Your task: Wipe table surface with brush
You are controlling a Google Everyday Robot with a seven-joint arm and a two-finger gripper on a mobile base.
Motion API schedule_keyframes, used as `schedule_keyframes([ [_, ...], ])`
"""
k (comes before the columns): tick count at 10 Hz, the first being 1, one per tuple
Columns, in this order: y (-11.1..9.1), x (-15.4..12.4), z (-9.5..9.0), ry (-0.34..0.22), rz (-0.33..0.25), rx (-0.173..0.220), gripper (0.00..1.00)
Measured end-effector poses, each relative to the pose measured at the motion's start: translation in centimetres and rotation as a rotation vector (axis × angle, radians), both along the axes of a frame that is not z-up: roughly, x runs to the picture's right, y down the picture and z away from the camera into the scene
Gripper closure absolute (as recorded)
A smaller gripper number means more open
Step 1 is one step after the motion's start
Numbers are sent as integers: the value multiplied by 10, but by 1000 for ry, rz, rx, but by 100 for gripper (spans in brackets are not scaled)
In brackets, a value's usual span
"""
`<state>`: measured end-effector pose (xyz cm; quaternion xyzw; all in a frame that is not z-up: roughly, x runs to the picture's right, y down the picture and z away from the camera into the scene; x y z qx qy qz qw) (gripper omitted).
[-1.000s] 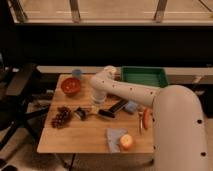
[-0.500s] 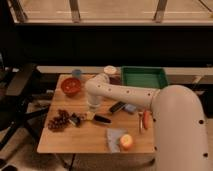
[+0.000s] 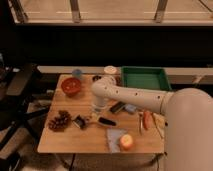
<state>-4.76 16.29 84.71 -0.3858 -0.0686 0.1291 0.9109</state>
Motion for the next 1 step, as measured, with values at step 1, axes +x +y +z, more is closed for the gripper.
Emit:
schedule_keyframes([
  [1,0,2,0,3,3,0,73],
])
